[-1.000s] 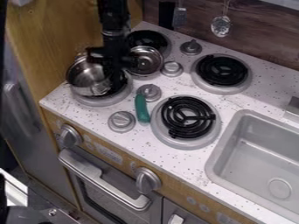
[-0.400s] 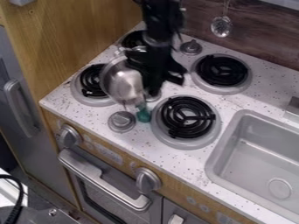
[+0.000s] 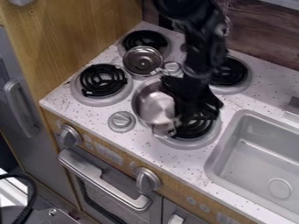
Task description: Move the silver pot to the lower right burner
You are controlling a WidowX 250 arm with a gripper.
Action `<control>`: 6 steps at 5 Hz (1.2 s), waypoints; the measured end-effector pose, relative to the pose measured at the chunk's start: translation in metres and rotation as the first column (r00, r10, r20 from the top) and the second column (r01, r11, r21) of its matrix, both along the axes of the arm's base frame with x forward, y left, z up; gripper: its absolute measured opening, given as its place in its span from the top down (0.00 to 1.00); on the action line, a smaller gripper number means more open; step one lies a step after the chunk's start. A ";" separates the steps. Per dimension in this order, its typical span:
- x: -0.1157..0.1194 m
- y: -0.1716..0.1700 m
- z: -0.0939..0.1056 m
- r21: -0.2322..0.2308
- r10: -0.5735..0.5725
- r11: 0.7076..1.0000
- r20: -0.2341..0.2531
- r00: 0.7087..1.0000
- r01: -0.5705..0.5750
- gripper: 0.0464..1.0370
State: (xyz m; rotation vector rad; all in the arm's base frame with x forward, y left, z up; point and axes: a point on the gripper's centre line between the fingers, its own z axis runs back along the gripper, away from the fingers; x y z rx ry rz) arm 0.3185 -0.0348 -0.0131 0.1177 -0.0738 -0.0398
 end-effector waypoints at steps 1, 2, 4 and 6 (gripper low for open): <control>0.008 -0.018 -0.016 0.000 -0.043 0.999 -0.022 0.999 0.043 0.98; 0.013 -0.032 -0.033 0.005 -0.079 0.997 -0.051 0.996 0.079 0.98; 0.030 -0.043 -0.045 0.008 -0.087 0.996 -0.070 0.994 0.088 0.96; 0.037 -0.032 -0.026 0.007 -0.032 0.999 -0.039 0.999 0.032 0.58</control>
